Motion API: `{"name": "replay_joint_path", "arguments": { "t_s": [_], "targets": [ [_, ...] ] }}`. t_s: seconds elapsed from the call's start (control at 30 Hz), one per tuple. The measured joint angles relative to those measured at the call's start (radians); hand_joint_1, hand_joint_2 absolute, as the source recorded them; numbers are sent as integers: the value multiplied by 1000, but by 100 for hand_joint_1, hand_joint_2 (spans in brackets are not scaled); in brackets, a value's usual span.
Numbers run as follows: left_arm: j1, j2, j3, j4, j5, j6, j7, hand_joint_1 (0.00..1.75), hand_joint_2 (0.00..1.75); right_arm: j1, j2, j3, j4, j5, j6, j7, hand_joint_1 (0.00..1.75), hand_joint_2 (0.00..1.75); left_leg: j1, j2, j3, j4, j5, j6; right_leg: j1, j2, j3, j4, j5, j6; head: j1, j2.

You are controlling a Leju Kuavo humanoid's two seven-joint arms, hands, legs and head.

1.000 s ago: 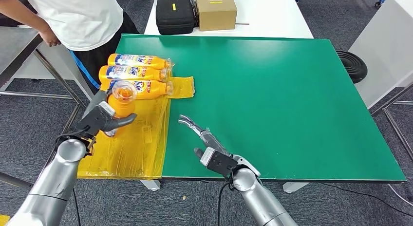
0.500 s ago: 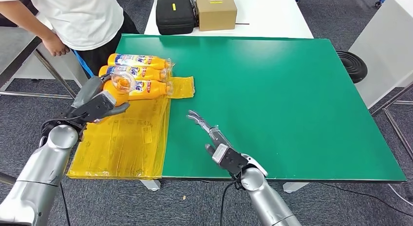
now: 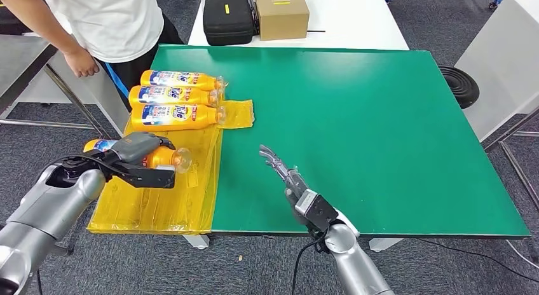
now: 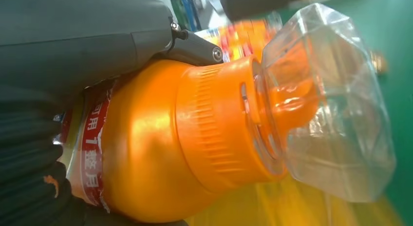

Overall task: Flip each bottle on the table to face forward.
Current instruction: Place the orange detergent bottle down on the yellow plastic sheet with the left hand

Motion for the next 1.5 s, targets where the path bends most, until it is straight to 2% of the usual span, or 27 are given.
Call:
{"name": "replay_joint_path", "arguments": {
  "t_s": [0.3, 0.57, 0.97, 1.0, 1.03, 1.07, 1.13, 1.17, 1.2, 1.27, 1.5],
  "targets": [
    [16, 5, -126, 64, -16, 66, 37, 175, 175, 12, -2, -17, -10, 0, 1, -3, 0, 0, 0, 0, 0, 0, 0, 0, 0, 0, 0, 0, 0, 0, 0, 0],
    [21, -23, -169, 118, -39, 129, 73, 175, 175, 11, -2, -21, -10, 0, 1, -3, 0, 0, 0, 0, 0, 0, 0, 0, 0, 0, 0, 0, 0, 0, 0, 0],
    [11, -54, -197, 159, -44, 136, 76, 173, 175, 11, -2, -25, -10, 0, 1, -3, 0, 0, 0, 0, 0, 0, 0, 0, 0, -1, 1, 0, 0, 0, 0, 0],
    [7, -61, -198, 166, -44, 137, 76, 168, 175, 11, -3, -27, -10, 1, 1, -3, 0, 0, 0, -1, 0, 0, 0, 0, 0, -1, 1, 0, 0, 0, 0, 0],
    [4, -68, -199, 173, -44, 137, 76, 152, 175, 11, -3, -30, -10, 1, 1, -3, 0, 0, 0, -1, 0, 0, 0, 0, 0, -1, 1, 0, 0, 0, 0, 0],
    [1, -74, -200, 180, -44, 138, 76, 122, 175, 11, -3, -33, -10, 0, 0, -3, 0, 0, 0, -1, 1, 0, 0, 0, 0, -1, 1, 0, 0, 0, 0, 0],
    [-7, -88, -204, 195, -45, 140, 76, 52, 175, 11, -4, -39, -10, 1, 0, -3, 0, 0, 0, -1, 1, 0, 0, 0, 0, -1, 1, 0, 0, 0, 0, 0],
    [-12, -94, -206, 203, -45, 141, 75, 26, 175, 11, -4, -41, -10, 1, -1, -3, 0, 0, 0, -1, 1, 0, 0, 0, 0, -1, 1, 0, 0, 0, 0, 0],
    [-15, -99, -208, 212, -44, 144, 74, 13, 175, 11, -4, -42, -10, 1, -1, -3, 0, 0, 0, -1, 1, 0, 0, 0, 0, -1, 1, 0, 0, 0, 0, 0],
    [-20, -107, -211, 227, -41, 150, 68, 2, 175, 12, -4, -44, -10, 2, -1, -3, 0, 0, 0, -1, 1, 0, 0, 0, 0, -1, 1, 0, 0, 0, 0, 0],
    [-37, -117, -220, 264, -26, 146, 42, 0, 175, 7, -4, -45, -2, 1, -6, -10, 0, 0, 0, 0, 1, 0, 0, 0, 0, 0, 1, 0, 0, 0, 0, 0]
  ]
}}
